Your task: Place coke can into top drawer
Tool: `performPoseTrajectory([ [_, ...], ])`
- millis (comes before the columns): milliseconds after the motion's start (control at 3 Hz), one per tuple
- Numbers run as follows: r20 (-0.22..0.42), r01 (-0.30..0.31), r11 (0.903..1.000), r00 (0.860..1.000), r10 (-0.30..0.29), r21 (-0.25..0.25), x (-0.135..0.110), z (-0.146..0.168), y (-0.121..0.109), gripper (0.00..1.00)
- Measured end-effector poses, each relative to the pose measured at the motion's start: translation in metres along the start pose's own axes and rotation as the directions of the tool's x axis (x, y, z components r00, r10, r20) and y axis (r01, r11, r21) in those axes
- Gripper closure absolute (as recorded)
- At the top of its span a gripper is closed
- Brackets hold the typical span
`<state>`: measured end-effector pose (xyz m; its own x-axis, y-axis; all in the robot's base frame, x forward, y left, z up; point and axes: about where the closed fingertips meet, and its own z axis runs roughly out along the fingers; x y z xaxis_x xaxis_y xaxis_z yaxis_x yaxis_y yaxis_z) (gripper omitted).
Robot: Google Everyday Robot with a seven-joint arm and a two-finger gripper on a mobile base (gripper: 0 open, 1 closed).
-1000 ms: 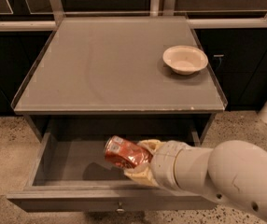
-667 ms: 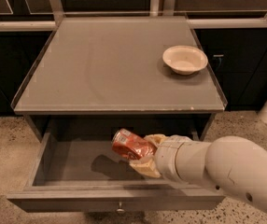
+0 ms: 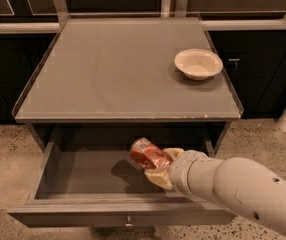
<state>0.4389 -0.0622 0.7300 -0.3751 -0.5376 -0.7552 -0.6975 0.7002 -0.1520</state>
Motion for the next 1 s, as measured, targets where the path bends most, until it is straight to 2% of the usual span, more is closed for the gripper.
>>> performPoseTrajectory([
  [667, -0.053, -0.127, 0.9896, 0.99, 0.131, 0.067, 0.043, 0.023, -0.004, 1.0],
  [1000, -0.086, -0.151, 0.9865, 0.984, 0.156, 0.063, 0.059, 0.037, -0.003, 1.0],
])
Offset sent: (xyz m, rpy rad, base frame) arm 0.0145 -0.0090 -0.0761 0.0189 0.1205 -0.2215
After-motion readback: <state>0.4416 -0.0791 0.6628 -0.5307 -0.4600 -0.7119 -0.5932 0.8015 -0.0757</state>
